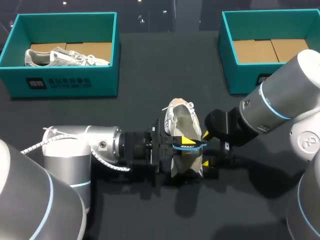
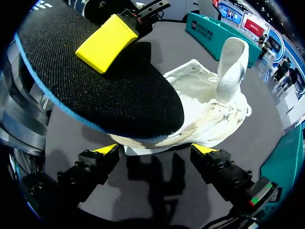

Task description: Take the shoe out of the shoebox, open the shoe tongue, remove and reinsert the insole, then place the shoe into the shoebox

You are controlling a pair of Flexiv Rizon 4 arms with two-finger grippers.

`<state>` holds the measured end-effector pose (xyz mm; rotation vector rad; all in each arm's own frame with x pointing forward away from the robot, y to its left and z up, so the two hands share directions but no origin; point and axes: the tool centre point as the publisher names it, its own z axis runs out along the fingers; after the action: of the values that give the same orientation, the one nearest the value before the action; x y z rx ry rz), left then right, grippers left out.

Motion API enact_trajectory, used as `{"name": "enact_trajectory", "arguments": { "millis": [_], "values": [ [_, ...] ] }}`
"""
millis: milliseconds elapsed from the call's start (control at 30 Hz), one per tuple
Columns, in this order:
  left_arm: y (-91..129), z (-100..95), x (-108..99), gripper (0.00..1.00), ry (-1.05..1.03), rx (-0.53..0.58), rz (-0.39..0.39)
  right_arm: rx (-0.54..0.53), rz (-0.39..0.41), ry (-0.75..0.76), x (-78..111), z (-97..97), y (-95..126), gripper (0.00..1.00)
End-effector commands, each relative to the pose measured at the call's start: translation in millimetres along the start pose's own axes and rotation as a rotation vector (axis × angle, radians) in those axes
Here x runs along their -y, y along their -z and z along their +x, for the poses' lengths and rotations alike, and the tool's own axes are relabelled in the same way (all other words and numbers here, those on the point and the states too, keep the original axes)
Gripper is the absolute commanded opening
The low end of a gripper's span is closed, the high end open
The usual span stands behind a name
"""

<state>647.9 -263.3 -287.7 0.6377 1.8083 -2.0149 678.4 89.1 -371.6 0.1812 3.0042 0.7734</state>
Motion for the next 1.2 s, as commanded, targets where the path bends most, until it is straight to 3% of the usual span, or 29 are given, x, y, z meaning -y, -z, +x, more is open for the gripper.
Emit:
{"name": "enact_trajectory", "arguments": {
  "millis": [33, 1200],
  "values": [
    [1.5, -0.1, -4.5, 0.0, -0.009, -0.006, -0.006, 0.002, -0.001, 0.001, 0.8, 1.3, 0.5, 1.0],
    [11.1, 1.3, -28.4, 0.0, -0.091, -0.012, -0.038, 0.002, -0.001, 0.001, 0.8, 1.3, 0.5, 1.0]
  ]
}}
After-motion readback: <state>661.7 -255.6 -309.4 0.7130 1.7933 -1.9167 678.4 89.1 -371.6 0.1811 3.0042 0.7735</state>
